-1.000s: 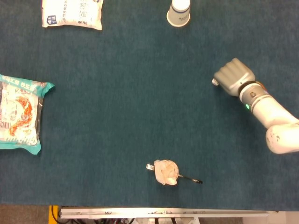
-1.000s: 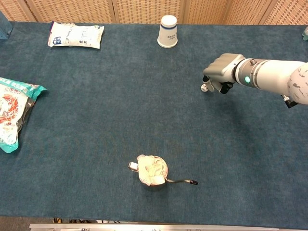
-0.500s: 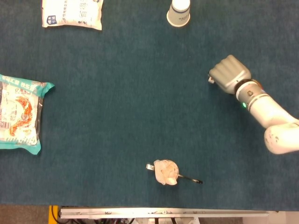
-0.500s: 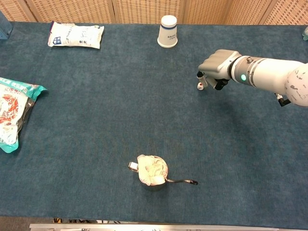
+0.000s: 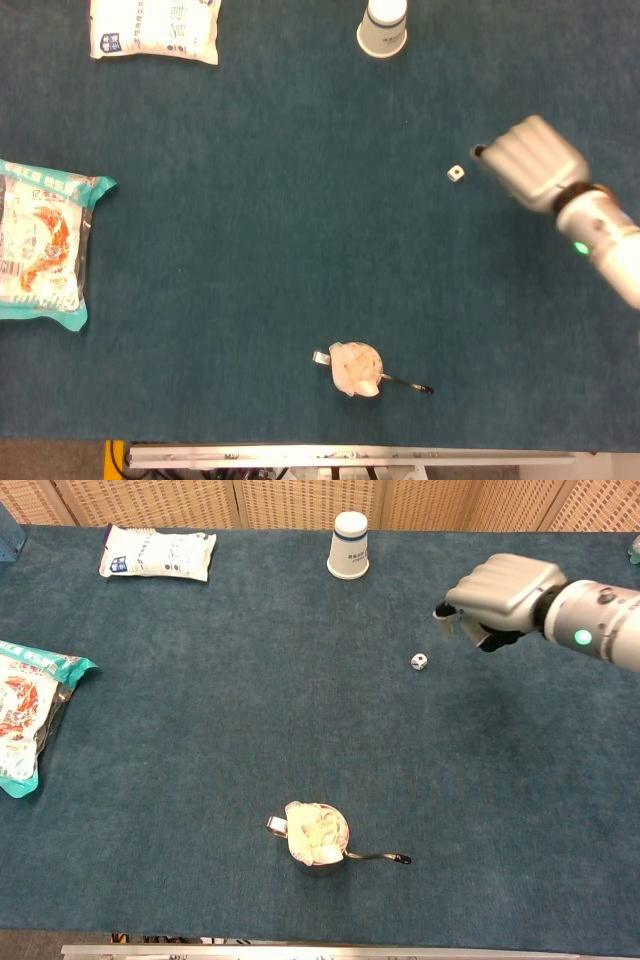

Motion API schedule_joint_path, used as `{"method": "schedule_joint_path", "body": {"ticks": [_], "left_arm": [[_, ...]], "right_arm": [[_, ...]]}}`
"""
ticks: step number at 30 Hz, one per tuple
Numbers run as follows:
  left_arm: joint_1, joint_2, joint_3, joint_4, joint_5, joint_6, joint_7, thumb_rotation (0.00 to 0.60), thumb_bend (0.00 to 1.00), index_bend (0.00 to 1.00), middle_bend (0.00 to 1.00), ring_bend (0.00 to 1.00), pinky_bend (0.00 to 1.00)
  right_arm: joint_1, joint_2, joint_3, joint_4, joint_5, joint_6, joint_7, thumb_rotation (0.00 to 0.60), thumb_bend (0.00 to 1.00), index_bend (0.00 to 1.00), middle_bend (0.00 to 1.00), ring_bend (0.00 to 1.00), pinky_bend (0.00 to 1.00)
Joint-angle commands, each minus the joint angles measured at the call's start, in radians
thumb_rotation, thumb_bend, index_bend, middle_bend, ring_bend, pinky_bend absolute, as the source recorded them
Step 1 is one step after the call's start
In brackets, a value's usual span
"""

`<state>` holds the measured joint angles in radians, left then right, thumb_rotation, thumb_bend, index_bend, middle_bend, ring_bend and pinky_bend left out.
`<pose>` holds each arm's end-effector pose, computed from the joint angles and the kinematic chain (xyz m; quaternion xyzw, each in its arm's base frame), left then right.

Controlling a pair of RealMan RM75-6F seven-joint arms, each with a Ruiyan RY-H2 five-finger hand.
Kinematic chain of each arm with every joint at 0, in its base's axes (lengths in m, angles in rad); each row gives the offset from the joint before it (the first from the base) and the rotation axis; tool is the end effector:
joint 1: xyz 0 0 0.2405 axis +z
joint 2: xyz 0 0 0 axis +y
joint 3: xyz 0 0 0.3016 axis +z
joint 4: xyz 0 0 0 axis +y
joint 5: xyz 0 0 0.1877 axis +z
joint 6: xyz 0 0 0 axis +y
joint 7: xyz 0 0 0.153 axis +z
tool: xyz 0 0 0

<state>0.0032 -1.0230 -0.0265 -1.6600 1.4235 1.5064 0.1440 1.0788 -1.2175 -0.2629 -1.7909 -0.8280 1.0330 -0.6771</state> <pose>-0.3634 0.1551 0.2338 -0.5889 -0.3721 -0.2883 0.6570 -0.1761 -0.3728 0.0783 0.8590 -0.2108 0.1478 0.4425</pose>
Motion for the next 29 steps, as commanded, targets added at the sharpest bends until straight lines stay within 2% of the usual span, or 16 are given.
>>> {"method": "schedule_joint_path", "body": {"ticks": [1, 3, 6, 11, 14, 18, 22, 29], "left_arm": [[-0.006, -0.004, 0.001, 0.001, 0.003, -0.008, 0.005, 0.600, 0.51, 0.42, 0.34, 0.23, 0.36], [-0.013, -0.009, 0.002, 0.004, 0.006, -0.019, 0.006, 0.600, 0.51, 0.42, 0.34, 0.23, 0.36], [-0.026, -0.018, 0.003, 0.016, 0.017, -0.034, 0.001, 0.600, 0.51, 0.42, 0.34, 0.23, 0.36], [-0.049, -0.035, 0.007, 0.040, 0.057, -0.051, -0.023, 0.600, 0.51, 0.42, 0.34, 0.23, 0.36], [-0.070, -0.049, 0.007, 0.065, 0.087, -0.062, -0.052, 0.600, 0.51, 0.42, 0.35, 0.23, 0.36], [-0.093, -0.067, 0.007, 0.097, 0.109, -0.080, -0.078, 0.600, 0.47, 0.42, 0.35, 0.23, 0.36], [-0.112, -0.079, 0.009, 0.121, 0.117, -0.101, -0.096, 0.600, 0.47, 0.42, 0.35, 0.23, 0.36], [-0.135, -0.092, 0.008, 0.141, 0.103, -0.136, -0.099, 0.600, 0.47, 0.42, 0.35, 0.23, 0.36]], "right_arm": [[-0.122, 0.107, -0.035, -0.098, -0.146, 0.143, 0.062, 0.600, 1.00, 0.36, 0.76, 0.64, 0.79], [-0.188, 0.140, -0.050, -0.122, -0.211, 0.221, 0.083, 0.600, 0.98, 0.36, 0.70, 0.58, 0.76], [-0.297, 0.157, -0.064, -0.110, -0.312, 0.346, 0.126, 0.600, 0.86, 0.35, 0.59, 0.48, 0.69], [-0.480, 0.128, -0.055, -0.030, -0.415, 0.549, 0.175, 0.600, 0.70, 0.34, 0.43, 0.34, 0.57], [-0.590, 0.098, -0.036, 0.021, -0.439, 0.649, 0.201, 0.600, 0.65, 0.33, 0.38, 0.29, 0.51], [-0.704, 0.057, 0.000, 0.069, -0.433, 0.736, 0.230, 0.600, 0.61, 0.33, 0.32, 0.23, 0.43], [-0.800, 0.015, 0.040, 0.120, -0.430, 0.800, 0.281, 0.600, 0.60, 0.33, 0.32, 0.23, 0.41], [-0.902, -0.001, 0.098, 0.190, -0.420, 0.789, 0.427, 0.600, 0.60, 0.33, 0.32, 0.23, 0.40]]}}
